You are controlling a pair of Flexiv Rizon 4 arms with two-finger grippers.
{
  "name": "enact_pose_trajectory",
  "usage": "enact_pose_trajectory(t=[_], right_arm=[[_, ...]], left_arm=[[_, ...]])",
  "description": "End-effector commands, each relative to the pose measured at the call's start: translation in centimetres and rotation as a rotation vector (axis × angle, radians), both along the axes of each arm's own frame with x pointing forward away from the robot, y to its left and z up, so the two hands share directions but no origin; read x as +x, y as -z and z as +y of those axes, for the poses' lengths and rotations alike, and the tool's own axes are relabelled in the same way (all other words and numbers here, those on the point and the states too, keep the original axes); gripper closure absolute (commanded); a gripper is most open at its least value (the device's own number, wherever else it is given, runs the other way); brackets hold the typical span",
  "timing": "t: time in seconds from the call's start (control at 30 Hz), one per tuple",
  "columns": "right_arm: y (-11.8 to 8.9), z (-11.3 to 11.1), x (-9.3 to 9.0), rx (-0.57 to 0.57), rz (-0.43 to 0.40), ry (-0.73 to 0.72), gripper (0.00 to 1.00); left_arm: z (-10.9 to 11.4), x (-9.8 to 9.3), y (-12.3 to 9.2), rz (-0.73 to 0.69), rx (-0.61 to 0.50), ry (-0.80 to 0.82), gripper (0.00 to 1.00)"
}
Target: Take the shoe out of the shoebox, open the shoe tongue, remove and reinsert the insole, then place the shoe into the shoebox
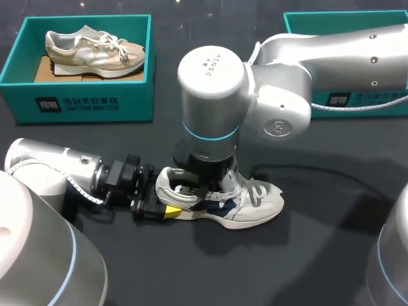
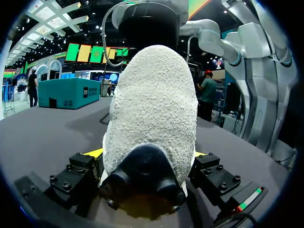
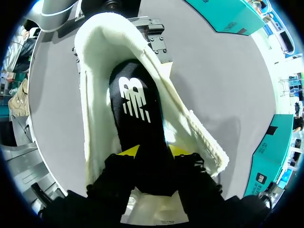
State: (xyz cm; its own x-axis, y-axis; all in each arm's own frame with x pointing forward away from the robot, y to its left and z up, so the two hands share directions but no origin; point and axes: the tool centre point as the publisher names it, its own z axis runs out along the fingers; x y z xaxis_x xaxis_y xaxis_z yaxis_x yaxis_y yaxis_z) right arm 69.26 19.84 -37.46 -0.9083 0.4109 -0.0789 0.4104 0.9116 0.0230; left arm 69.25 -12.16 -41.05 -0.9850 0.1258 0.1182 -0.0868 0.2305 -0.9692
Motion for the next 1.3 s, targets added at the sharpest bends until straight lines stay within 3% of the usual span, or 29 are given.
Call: enact_pose_trajectory(t=[0.03,0.27,0.5,0.57,0.67,0.8,1.0,1.3], right_arm=[[1.0,0.1,0.6,0.014,0.020,-0.017,0.63],[2.7,0.8,1.0,0.046,0.084,-0.050,0.64],[3.8,1.5,-0.5,0.059,0.167,-0.063,0.66],[4.1,1.5,-1.1,0.062,0.191,-0.063,0.75],[4.4,1.6,-1.9,0.060,0.218,-0.058,1.00],[4.3,1.5,-2.9,0.059,0.230,-0.053,1.00],[3.3,0.8,-3.4,0.097,0.192,-0.036,1.00],[-0.7,-0.7,-2.8,0.200,0.020,-0.061,1.00]], left_arm=[[-0.1,0.1,0.2,0.000,0.002,-0.002,1.00],[-0.1,0.1,0.2,0.000,0.002,-0.002,1.00],[-0.1,0.1,0.2,0.000,0.002,-0.002,1.00],[-0.1,0.1,0.2,0.000,0.002,-0.002,1.00],[-0.1,0.1,0.2,0.000,0.002,-0.002,1.00],[-0.1,0.1,0.2,0.000,0.002,-0.002,1.00],[-0.1,0.1,0.2,0.000,0.002,-0.002,1.00],[-0.1,0.1,0.2,0.000,0.002,-0.002,1.00]])
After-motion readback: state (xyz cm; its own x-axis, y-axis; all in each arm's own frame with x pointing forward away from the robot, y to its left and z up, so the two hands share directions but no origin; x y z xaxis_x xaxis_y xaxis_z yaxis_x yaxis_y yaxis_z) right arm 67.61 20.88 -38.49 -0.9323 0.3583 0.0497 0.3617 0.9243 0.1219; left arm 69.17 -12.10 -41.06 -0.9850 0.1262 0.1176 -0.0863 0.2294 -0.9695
